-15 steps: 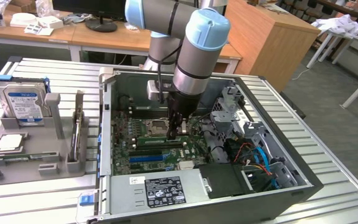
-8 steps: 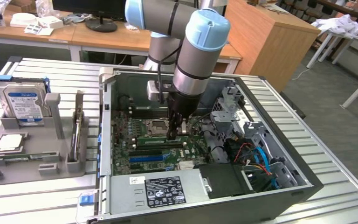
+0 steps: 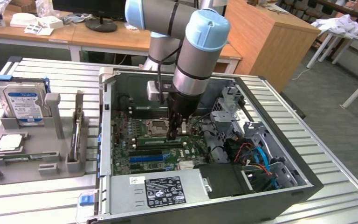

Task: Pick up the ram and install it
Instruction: 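Insert the ram into the slot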

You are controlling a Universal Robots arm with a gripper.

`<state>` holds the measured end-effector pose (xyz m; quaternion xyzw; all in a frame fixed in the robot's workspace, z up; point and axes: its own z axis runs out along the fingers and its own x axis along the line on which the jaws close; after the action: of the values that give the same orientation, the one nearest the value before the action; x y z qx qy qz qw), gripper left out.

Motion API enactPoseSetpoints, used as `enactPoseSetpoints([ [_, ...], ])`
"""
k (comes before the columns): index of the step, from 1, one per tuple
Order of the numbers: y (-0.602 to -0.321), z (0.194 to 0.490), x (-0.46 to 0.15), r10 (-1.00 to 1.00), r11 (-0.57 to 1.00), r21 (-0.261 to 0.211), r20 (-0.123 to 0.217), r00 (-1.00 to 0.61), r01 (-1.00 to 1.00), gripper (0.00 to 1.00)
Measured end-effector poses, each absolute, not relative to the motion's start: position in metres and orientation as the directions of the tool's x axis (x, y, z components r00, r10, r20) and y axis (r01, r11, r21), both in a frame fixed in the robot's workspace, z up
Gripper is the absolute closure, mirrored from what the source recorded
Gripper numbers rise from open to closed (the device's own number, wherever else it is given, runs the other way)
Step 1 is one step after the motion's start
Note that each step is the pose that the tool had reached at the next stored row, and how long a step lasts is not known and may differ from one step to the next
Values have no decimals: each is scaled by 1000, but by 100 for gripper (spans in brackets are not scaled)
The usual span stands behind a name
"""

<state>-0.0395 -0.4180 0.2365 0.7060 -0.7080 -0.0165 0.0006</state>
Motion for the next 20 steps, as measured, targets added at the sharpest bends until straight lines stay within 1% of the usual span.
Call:
enactPoseSetpoints([
  [20, -417, 234, -39, -1000, 3, 24, -22, -3, -1000, 89],
])
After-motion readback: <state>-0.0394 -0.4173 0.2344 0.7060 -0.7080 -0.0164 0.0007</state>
